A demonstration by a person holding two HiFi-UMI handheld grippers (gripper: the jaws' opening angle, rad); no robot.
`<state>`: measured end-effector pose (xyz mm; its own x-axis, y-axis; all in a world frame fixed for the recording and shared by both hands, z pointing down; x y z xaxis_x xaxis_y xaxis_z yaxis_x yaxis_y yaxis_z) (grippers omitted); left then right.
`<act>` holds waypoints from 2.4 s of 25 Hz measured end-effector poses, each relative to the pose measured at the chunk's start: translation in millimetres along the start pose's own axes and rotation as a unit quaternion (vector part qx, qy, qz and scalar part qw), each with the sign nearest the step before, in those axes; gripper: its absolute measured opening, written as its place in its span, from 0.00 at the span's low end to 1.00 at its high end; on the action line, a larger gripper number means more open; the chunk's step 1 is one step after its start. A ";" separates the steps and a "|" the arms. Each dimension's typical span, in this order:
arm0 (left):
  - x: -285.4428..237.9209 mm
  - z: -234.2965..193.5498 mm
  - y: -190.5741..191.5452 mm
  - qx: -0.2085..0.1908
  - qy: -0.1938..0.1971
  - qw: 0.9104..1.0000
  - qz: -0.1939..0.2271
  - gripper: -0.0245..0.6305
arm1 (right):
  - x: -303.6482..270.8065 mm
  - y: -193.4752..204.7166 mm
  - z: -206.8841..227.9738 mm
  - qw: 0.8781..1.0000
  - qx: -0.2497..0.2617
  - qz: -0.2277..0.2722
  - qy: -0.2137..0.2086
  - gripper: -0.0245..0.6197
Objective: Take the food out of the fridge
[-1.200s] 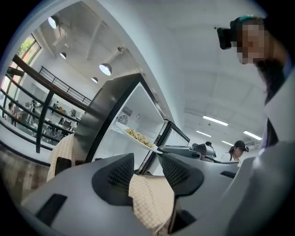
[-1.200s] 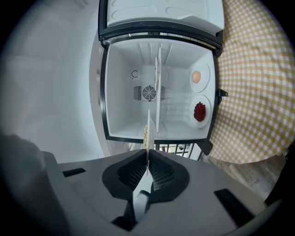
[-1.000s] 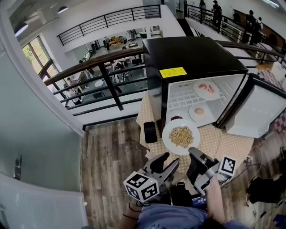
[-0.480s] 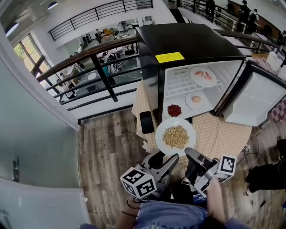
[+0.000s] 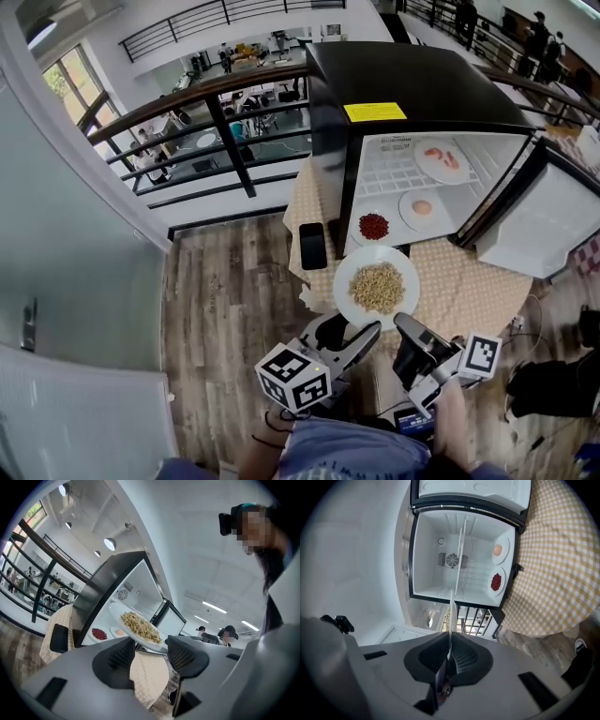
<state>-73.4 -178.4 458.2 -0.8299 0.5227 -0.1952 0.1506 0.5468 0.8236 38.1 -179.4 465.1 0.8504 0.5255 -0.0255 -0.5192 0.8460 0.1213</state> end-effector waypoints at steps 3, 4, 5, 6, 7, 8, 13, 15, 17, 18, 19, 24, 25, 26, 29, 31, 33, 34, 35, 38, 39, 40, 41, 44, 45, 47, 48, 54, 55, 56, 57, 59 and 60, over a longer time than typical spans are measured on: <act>-7.6 14.5 4.8 -0.006 -0.004 1.000 -0.003 0.38 | 16.9 -0.6 -2.1 1.000 0.009 0.006 0.002 0.08; -10.7 21.7 7.8 -0.008 -0.005 1.000 -0.005 0.38 | 25.0 0.1 -3.0 1.000 0.011 0.009 0.002 0.08; -13.8 30.0 11.7 -0.009 -0.006 1.000 -0.006 0.38 | 34.4 1.3 -3.7 1.000 0.011 0.011 0.002 0.08; -17.0 39.2 16.1 -0.009 -0.006 1.000 -0.007 0.38 | 45.0 2.9 -4.4 1.000 0.011 0.014 0.002 0.07; -20.0 49.0 20.8 -0.010 -0.006 1.000 -0.009 0.38 | 56.3 4.9 -5.0 1.000 0.012 0.016 0.002 0.08; -23.0 59.1 25.5 -0.012 -0.006 1.000 -0.010 0.38 | 67.8 7.0 -5.7 1.000 0.015 0.018 0.003 0.07; -33.1 108.8 51.1 -0.018 -0.011 1.000 -0.016 0.38 | 121.9 21.2 -11.6 0.999 0.037 0.019 0.009 0.08; -34.6 127.4 62.3 -0.012 -0.013 1.000 -0.013 0.38 | 141.9 28.5 -13.4 0.999 0.041 0.018 0.009 0.08; -35.1 145.2 73.5 -0.012 -0.018 1.000 -0.011 0.38 | 161.0 36.5 -13.5 0.999 0.043 0.015 0.010 0.08; -34.9 153.8 79.2 -0.014 -0.020 1.000 -0.012 0.38 | 170.0 40.9 -13.3 0.999 0.044 0.013 0.011 0.08; -34.4 162.4 85.2 -0.015 -0.023 1.000 -0.012 0.38 | 178.7 45.8 -13.4 0.999 0.044 0.011 0.010 0.08; -26.9 203.9 115.9 -0.018 -0.033 0.999 -0.008 0.38 | 219.2 74.8 -15.3 0.999 0.041 0.003 0.005 0.08; -24.6 211.6 121.3 -0.020 -0.034 0.999 -0.007 0.38 | 226.5 80.7 -15.6 0.999 0.043 0.001 0.004 0.08; -22.0 219.3 126.3 -0.022 -0.037 0.999 -0.005 0.38 | 233.5 86.5 -15.9 0.999 0.045 -0.001 0.004 0.08; -11.4 241.5 140.9 -0.024 -0.045 0.999 0.001 0.38 | 251.0 105.2 -19.5 0.999 0.051 -0.011 -0.001 0.08; -2.5 253.6 149.6 -0.024 -0.053 0.998 0.007 0.38 | 259.3 117.7 -21.9 0.998 0.055 -0.021 -0.005 0.08; 6.7 262.0 156.0 -0.026 -0.062 0.998 0.011 0.38 | 263.8 128.7 -22.9 0.998 0.057 -0.031 -0.010 0.08; 10.9 265.7 159.0 -0.027 -0.067 0.997 0.012 0.38 | 265.4 134.0 -23.4 0.998 0.056 -0.035 -0.012 0.08; 14.6 269.4 162.3 -0.027 -0.070 0.997 0.013 0.38 | 267.6 139.3 -23.9 0.998 0.055 -0.038 -0.015 0.08; 22.7 278.8 172.7 -0.025 -0.073 0.997 0.011 0.38 | 275.5 153.2 -23.2 0.998 0.055 -0.040 -0.017 0.08; 25.6 280.3 175.5 -0.025 -0.075 0.997 0.010 0.38 | 276.3 157.2 -22.5 0.998 0.055 -0.040 -0.018 0.08; 29.2 281.2 177.9 -0.025 -0.078 0.997 0.008 0.38 | 276.2 161.4 -21.9 0.998 0.054 -0.040 -0.020 0.08; 33.1 282.2 180.6 -0.025 -0.080 0.996 0.007 0.38 | 276.0 166.0 -21.6 0.997 0.054 -0.041 -0.023 0.08; 44.7 287.9 189.4 -0.024 -0.081 0.996 0.006 0.38 | 278.9 181.2 -21.6 0.997 0.053 -0.040 -0.027 0.08; 48.1 289.2 191.6 -0.024 -0.080 0.996 0.007 0.38 | 279.8 185.3 -21.3 0.997 0.056 -0.040 -0.026 0.08; 52.9 289.4 194.5 -0.022 -0.080 0.997 0.008 0.38 | 279.6 190.4 -20.9 0.997 0.061 -0.039 -0.023 0.08; 54.0 289.2 195.5 -0.019 -0.080 0.997 0.009 0.38 | 278.9 191.6 -21.2 0.997 0.062 -0.040 -0.022 0.08; 54.6 286.7 198.8 -0.005 -0.079 0.997 0.007 0.38 | 277.8 193.8 -19.1 0.997 0.058 -0.048 -0.008 0.08; 54.8 286.8 199.2 -0.004 -0.079 0.997 0.008 0.38 | 277.9 194.0 -18.8 0.997 0.059 -0.049 -0.006 0.08; 55.1 287.2 199.3 -0.003 -0.079 0.997 0.009 0.38 | 278.0 194.1 -18.9 0.997 0.060 -0.050 -0.004 0.08; 55.5 287.7 199.0 -0.003 -0.079 0.997 0.011 0.38 | 278.0 194.0 -19.6 0.997 0.062 -0.051 -0.003 0.08; 56.2 288.6 197.8 -0.004 -0.079 0.997 0.013 0.38 | 277.8 193.9 -21.7 0.997 0.065 -0.051 -0.003 0.08; 56.3 289.0 197.4 -0.005 -0.079 0.997 0.013 0.38 | 277.7 194.0 -22.4 0.997 0.064 -0.052 -0.004 0.08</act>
<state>64.8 148.0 455.9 -0.7301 0.6342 -0.2545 0.1654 0.5253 0.8347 171.6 132.7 459.3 0.8996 0.4353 -0.0368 -0.4141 0.8766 0.2450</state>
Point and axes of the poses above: the fingertips, and each gripper's own axes: x backward along the fingers, z to its right, y out of its underside, the point moved 3 cm from there along x, backward along the fingers, and after that the axes turned 9 degrees about -z, right-handed, at the moved point
